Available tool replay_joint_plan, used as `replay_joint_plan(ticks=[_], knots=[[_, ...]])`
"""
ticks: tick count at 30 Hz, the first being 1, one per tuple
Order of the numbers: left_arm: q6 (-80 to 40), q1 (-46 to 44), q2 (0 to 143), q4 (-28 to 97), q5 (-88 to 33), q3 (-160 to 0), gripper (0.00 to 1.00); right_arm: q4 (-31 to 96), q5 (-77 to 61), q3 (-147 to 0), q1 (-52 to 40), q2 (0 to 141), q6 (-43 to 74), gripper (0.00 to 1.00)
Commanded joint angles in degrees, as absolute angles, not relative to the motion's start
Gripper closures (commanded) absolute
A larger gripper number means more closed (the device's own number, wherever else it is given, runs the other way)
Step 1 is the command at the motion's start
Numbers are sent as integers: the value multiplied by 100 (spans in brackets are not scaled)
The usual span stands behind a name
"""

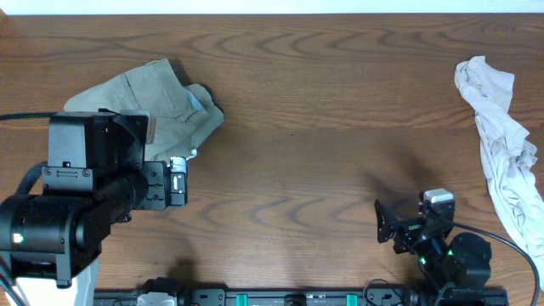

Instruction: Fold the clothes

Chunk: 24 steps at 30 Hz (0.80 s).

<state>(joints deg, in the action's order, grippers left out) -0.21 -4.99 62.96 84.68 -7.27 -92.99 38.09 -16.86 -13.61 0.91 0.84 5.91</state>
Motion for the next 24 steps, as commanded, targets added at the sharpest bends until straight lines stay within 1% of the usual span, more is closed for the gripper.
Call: replay_joint_plan(ticks=[1, 4, 24], knots=[[-75, -519, 6318, 8479, -679, -9295, 2, 3787, -1649, -1138, 117, 32, 681, 1], [-75, -519, 6318, 8479, -679, -9295, 2, 3787, -1651, -928, 117, 32, 685, 1], [-73, -519, 6320, 8479, -679, -9295, 2, 3771, -1647, -937, 113, 38, 679, 1]])
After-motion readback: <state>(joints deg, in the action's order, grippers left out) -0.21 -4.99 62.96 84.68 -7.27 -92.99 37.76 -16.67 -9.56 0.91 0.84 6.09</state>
